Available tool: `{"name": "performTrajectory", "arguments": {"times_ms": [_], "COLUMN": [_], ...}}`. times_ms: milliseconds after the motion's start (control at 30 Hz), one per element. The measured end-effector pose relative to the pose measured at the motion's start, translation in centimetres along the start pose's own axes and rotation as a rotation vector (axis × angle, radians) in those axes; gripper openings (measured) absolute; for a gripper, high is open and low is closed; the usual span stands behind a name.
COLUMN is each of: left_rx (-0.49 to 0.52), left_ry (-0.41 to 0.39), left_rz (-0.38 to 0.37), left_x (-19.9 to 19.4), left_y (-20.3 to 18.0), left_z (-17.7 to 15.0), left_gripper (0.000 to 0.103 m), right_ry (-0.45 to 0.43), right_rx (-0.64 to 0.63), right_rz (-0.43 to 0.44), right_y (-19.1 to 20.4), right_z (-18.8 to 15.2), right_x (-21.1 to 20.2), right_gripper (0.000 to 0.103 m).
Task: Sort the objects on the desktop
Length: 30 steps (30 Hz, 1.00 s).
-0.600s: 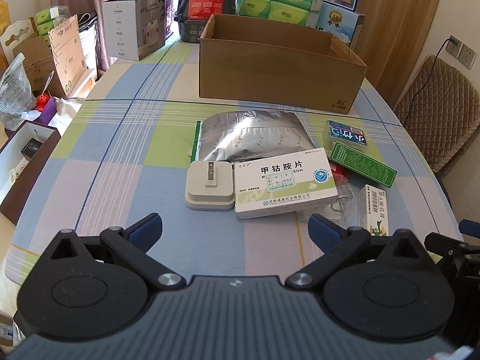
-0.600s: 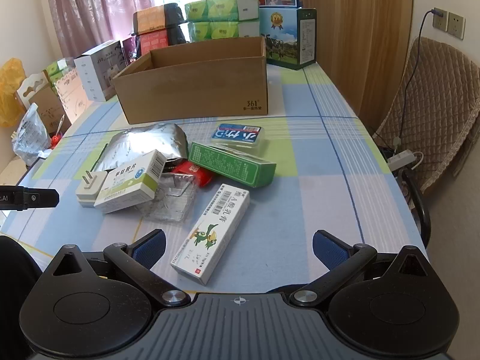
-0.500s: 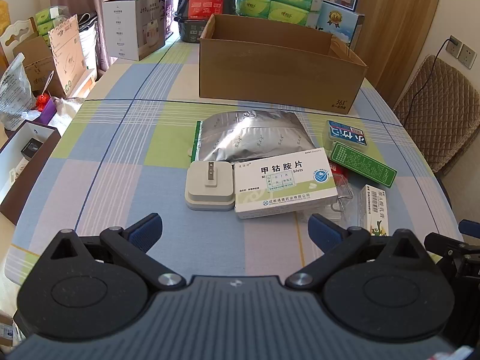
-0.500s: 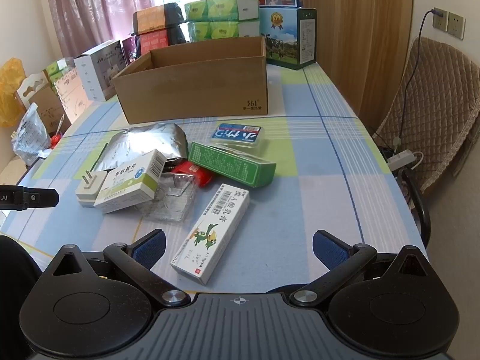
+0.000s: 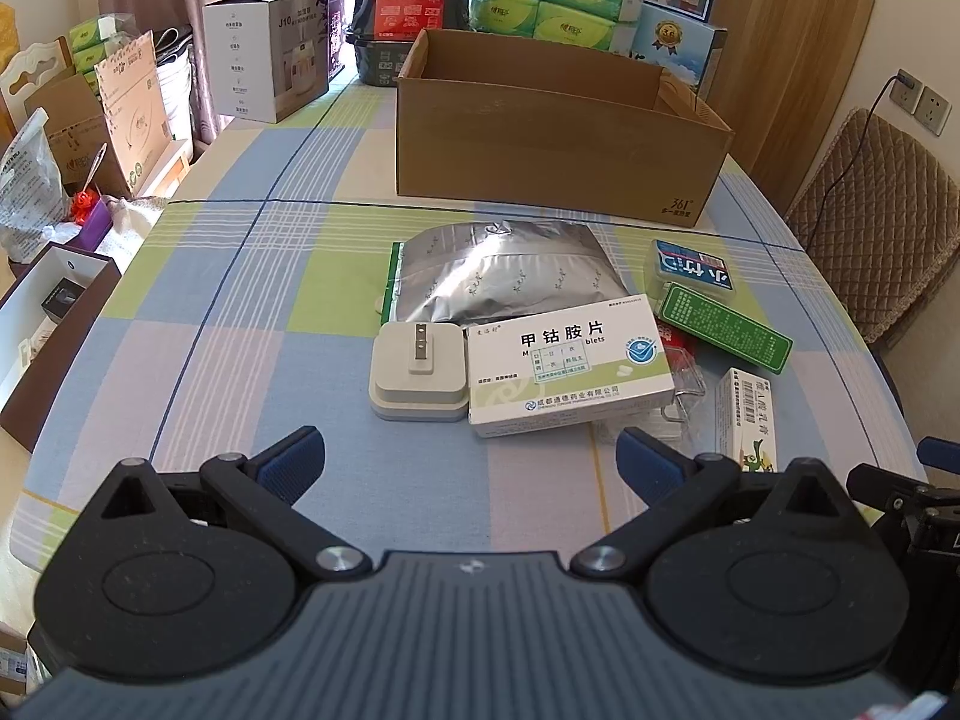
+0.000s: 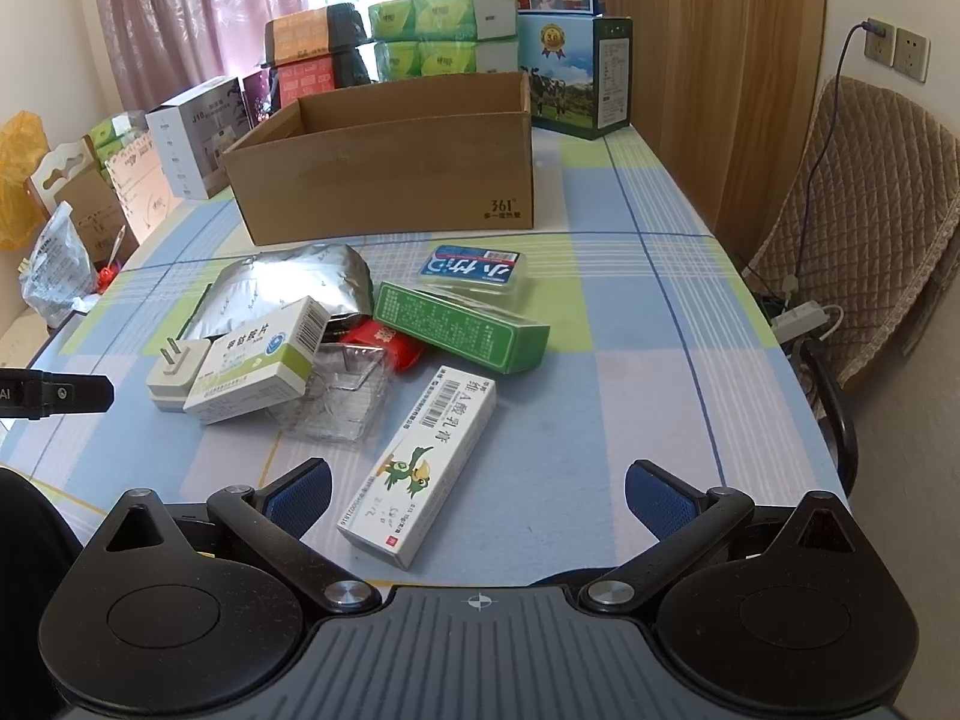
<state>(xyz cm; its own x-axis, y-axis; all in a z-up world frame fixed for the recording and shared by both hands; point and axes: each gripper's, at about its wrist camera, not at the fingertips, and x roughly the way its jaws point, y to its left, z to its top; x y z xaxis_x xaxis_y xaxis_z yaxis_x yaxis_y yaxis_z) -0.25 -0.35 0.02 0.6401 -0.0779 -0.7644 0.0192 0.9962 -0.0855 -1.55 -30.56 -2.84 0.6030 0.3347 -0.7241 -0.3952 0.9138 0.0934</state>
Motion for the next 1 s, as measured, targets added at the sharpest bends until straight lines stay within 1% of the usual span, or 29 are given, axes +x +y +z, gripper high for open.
{"name": "performTrajectory", "arguments": {"times_ms": [1000], "left_rx": [0.0], "left_ry": [0.002], "left_rz": [-0.002], "left_x": [0.13], "left_y": [0.01], "left_z": [-0.05], "left_gripper": [0.102], "right_ry": [0.01], "right_rx": [-0.005], "right_rz": [0.008], "right_y": [-0.07], "right_z": [0.08], "right_x": [0.12], "right_gripper": [0.101]}}
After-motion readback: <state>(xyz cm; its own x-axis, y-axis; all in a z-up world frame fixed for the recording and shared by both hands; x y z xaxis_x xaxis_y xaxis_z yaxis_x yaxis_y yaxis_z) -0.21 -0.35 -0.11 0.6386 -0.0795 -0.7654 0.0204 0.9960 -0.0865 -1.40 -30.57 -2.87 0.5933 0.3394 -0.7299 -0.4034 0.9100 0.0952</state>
